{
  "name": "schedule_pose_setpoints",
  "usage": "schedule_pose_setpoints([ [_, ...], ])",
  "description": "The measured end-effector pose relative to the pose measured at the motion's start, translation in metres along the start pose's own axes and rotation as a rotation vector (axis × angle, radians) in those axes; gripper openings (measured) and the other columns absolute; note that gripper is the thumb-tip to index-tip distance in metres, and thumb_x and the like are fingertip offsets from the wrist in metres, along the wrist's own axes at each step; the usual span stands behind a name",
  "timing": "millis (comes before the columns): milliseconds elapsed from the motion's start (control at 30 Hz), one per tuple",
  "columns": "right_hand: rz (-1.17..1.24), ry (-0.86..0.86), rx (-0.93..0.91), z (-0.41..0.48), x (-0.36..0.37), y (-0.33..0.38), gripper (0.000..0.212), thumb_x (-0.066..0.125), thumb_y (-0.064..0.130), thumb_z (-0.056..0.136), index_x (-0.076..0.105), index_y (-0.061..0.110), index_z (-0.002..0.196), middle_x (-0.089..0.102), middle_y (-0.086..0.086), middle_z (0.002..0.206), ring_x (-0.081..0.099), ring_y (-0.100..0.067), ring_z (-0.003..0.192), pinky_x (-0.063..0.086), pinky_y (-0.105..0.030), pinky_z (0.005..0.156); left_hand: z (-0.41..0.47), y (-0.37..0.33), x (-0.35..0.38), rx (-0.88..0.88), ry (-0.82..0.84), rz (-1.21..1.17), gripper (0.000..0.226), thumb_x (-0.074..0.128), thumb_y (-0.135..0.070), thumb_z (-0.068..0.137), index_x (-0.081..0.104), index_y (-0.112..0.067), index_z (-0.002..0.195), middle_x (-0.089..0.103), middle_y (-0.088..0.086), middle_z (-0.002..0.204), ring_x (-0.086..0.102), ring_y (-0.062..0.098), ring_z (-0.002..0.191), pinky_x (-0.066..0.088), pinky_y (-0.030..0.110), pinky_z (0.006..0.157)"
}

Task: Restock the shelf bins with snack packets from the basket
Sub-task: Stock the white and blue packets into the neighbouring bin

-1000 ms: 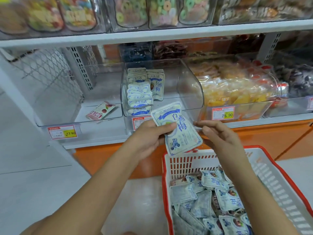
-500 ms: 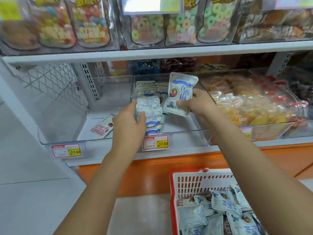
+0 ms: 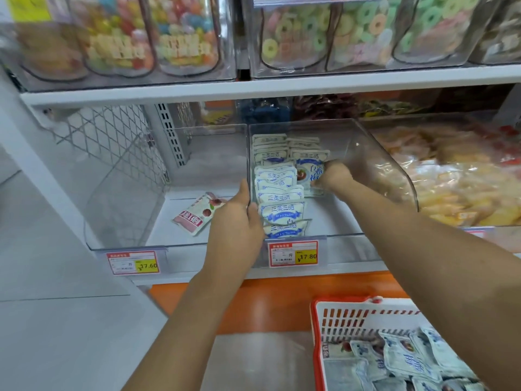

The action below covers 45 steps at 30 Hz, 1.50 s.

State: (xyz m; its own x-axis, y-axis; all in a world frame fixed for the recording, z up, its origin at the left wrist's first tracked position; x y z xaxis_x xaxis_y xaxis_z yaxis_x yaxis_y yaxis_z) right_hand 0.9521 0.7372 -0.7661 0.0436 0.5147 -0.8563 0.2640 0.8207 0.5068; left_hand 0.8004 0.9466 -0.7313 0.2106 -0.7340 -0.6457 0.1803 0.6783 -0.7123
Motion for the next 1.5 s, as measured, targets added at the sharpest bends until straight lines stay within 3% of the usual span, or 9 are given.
schedule_pose_setpoints([
  [333, -0.244, -0.025, -0.011, -0.008, 0.007, 0.004, 0.052, 0.060, 0.038, 0.092, 0.043, 0.001, 0.125, 0.058, -0.016, 0.117, 0.056, -0.032, 0.113, 0.045, -0.037, 0.086, -0.001, -0.009, -0.001, -0.004, 0.002, 0.115, 0.050, 0.034, -0.009, 0.100, 0.025, -0.011, 0.149, 0.064, 0.017, 0.095, 0.060, 0.027, 0.084, 0.042, 0.032, 0.067],
  [533, -0.273, -0.081, -0.074, -0.025, -0.002, 0.007, 0.041, 0.056, 0.010, 0.091, 0.044, -0.005, 0.127, 0.052, -0.020, 0.129, 0.053, -0.035, 0.119, 0.045, -0.038, 0.093, -0.012, -0.011, -0.001, 0.044, -0.047, 0.184, 0.054, 0.040, -0.005, 0.095, 0.028, -0.006, 0.148, 0.064, 0.019, 0.094, 0.060, 0.031, 0.090, 0.040, 0.034, 0.069],
  [667, -0.286, -0.244, -0.201, -0.067, -0.038, 0.010, 0.026, 0.053, 0.017, 0.094, 0.064, -0.003, 0.106, 0.064, -0.022, 0.110, 0.061, -0.035, 0.105, 0.048, -0.035, 0.080, -0.030, -0.018, -0.003, 0.168, -0.149, 0.162, 0.049, 0.043, -0.015, 0.098, 0.034, -0.004, 0.145, 0.059, 0.019, 0.125, 0.056, 0.032, 0.111, 0.036, 0.029, 0.085],
  [767, -0.202, -0.334, -0.321, -0.115, -0.060, 0.000, 0.030, 0.055, 0.032, 0.093, 0.062, 0.005, 0.081, 0.061, -0.016, 0.081, 0.056, -0.029, 0.078, 0.036, -0.031, 0.065, -0.047, -0.029, 0.001, 0.372, -0.164, 0.062, 0.039, 0.045, -0.020, 0.095, 0.057, -0.005, 0.129, 0.065, 0.013, 0.120, 0.062, 0.026, 0.105, 0.039, 0.025, 0.087],
  [867, -0.138, -0.278, -0.419, -0.175, -0.061, -0.026, 0.033, 0.058, 0.038, 0.092, 0.055, 0.012, 0.073, 0.054, -0.002, 0.068, 0.047, -0.020, 0.068, 0.030, -0.029, 0.061, -0.069, -0.035, 0.020, 0.466, 0.042, 0.007, 0.031, 0.044, -0.024, 0.093, 0.070, -0.012, 0.104, 0.072, 0.002, 0.096, 0.064, 0.017, 0.086, 0.045, 0.028, 0.077],
  [1000, -0.114, -0.059, -0.364, -0.219, -0.024, -0.086, 0.028, 0.061, 0.037, 0.090, 0.053, 0.015, 0.074, 0.052, 0.005, 0.062, 0.049, -0.016, 0.063, 0.030, -0.029, 0.059, -0.098, -0.031, 0.065, 0.487, 0.411, 0.222, 0.029, 0.041, -0.029, 0.095, 0.068, -0.016, 0.093, 0.070, 0.001, 0.092, 0.060, 0.019, 0.084, 0.046, 0.038, 0.076],
  [1233, -0.263, 0.369, -0.048, -0.226, 0.098, -0.204, 0.016, 0.055, 0.027, 0.095, 0.062, 0.014, 0.100, 0.064, -0.004, 0.100, 0.060, -0.025, 0.097, 0.043, -0.024, 0.069, -0.143, 0.018, 0.129, 0.306, 0.888, 0.444, 0.031, 0.041, -0.016, 0.098, 0.062, -0.010, 0.120, 0.063, 0.008, 0.124, 0.063, 0.022, 0.103, 0.053, 0.035, 0.087],
  [1367, -0.321, 0.559, 0.017, -0.245, 0.151, -0.256, 0.066, 0.058, 0.029, 0.093, 0.028, 0.007, 0.147, 0.033, -0.010, 0.150, 0.041, -0.024, 0.132, 0.038, -0.032, 0.105, -0.150, 0.037, 0.139, 0.248, 1.089, 0.463, 0.037, 0.037, -0.012, 0.100, 0.051, -0.011, 0.135, 0.052, 0.010, 0.138, 0.055, 0.027, 0.118, 0.047, 0.035, 0.098],
  [1500, -0.400, 0.594, -0.101, -0.249, 0.181, -0.267, 0.082, 0.058, 0.021, 0.093, 0.002, 0.006, 0.152, 0.003, -0.010, 0.159, 0.005, -0.026, 0.147, 0.022, -0.036, 0.116, -0.143, 0.055, 0.140, 0.219, 1.170, 0.520, 0.052, 0.029, -0.006, 0.101, 0.022, -0.019, 0.151, 0.029, 0.003, 0.155, 0.037, 0.023, 0.136, 0.032, 0.027, 0.108],
])
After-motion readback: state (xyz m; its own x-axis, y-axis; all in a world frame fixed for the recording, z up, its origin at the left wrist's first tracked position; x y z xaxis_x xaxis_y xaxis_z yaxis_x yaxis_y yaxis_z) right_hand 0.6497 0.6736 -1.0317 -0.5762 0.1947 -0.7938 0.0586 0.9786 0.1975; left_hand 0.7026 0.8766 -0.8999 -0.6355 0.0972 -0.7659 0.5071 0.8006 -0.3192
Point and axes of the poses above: each hand's wrist, its own z-axis towards the middle knuckle, its own x-axis out of the palm, y = z × x, the point moved 2 cm from there along z, towards the middle knuckle
